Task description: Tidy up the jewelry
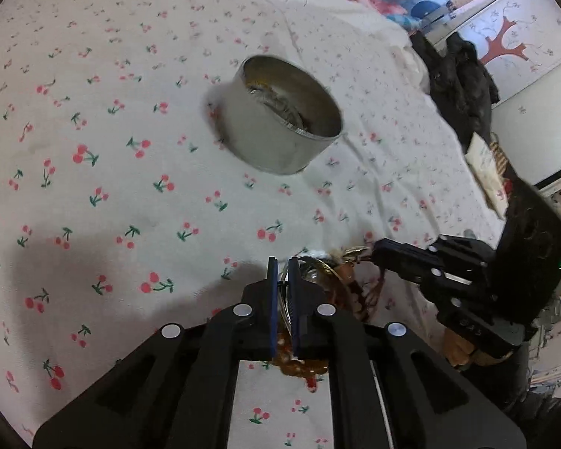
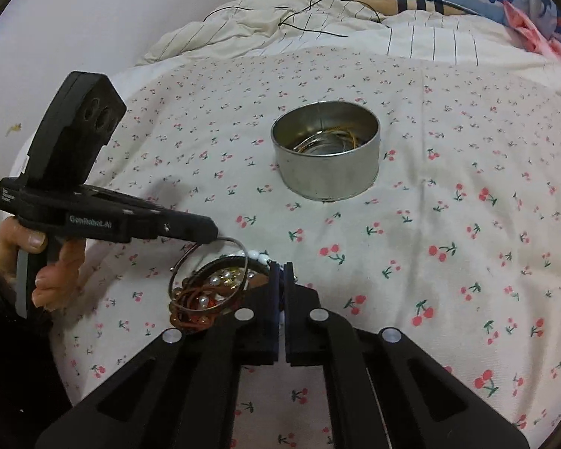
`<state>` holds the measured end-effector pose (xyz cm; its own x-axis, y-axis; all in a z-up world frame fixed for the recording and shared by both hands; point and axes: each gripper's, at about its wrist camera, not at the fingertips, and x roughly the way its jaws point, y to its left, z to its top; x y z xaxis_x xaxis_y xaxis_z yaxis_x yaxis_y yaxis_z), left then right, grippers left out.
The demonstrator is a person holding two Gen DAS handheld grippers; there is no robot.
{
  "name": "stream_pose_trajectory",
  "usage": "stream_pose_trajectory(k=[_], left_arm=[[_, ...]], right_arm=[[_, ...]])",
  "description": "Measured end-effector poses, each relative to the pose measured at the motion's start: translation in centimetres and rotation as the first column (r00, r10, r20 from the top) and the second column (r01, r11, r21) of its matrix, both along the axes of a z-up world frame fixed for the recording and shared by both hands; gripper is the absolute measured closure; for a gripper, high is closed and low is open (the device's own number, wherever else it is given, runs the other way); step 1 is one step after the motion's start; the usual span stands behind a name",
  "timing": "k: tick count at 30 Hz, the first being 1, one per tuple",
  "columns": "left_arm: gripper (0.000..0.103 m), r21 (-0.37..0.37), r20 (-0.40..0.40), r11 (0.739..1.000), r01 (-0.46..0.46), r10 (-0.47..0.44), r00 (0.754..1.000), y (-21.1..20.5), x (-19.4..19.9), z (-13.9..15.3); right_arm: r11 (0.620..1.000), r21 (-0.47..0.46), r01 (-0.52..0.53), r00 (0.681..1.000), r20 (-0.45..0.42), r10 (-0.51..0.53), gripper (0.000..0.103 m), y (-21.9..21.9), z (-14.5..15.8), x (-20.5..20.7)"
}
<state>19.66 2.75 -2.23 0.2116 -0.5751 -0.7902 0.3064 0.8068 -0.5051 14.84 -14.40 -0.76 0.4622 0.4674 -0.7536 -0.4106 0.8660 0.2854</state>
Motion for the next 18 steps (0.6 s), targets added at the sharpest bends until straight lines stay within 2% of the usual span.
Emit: stream_pose_trajectory(k=[4, 5, 8, 11, 13, 15, 16, 18], left_arm=[[0.098, -0.012, 0.02, 1.0, 0.002, -0.002, 1.0, 0.2, 0.0, 0.7], [0.103, -0.016, 0.034, 1.0, -0.006, 0.006, 0.999, 0.4, 0.1, 1.1], [0.103, -0.055, 0.048, 0.998, -0.024, 0.026, 0.999, 1.6, 0.0, 2.0], [0.103, -0.011, 0.018, 1.0, 0.02, -0.02, 1.0, 1.3, 0.0, 1.6], [0.091, 0.048, -0.007, 0.999, 0.025, -0.025, 1.0, 0.6, 0.0, 0.9], [0.045, 0.093, -0.047, 0.995, 0.026, -0.022, 0.999, 0.1, -0.1, 0.0], [0.041, 0.093, -0.051, 0.996, 0.014, -0.009, 0.999, 0.2, -0.2, -0.1], [0.039, 0.067, -0.075, 0.997, 0.027, -0.022, 0.997, -0.1, -0.2, -0.4]], right_arm=[[0.999, -0.01, 0.047, 0.999, 0.017, -0.047, 0.101, -0.9, 0.3, 0.2], [0.998, -0.003, 0.056, 0.998, 0.015, -0.056, 0.101, -1.3, 0.3, 0.3], [0.996, 0.015, 0.088, 0.996, 0.025, -0.088, 0.101, -2.2, 0.7, 0.4], [0.997, 0.058, 0.052, 0.998, -0.042, -0.05, 0.1, -2.2, 0.1, 0.6], [0.995, 0.098, 0.035, 0.997, -0.072, -0.028, 0.099, -2.0, -0.3, 0.7], [0.994, 0.112, 0.013, 0.996, -0.09, -0.003, 0.063, -1.5, -0.5, 0.5], [0.995, 0.099, 0.03, 0.996, -0.083, -0.022, 0.047, -1.4, -0.6, 0.3], [0.994, 0.105, 0.021, 0.995, -0.095, -0.011, 0.05, -1.2, -0.9, 0.2]])
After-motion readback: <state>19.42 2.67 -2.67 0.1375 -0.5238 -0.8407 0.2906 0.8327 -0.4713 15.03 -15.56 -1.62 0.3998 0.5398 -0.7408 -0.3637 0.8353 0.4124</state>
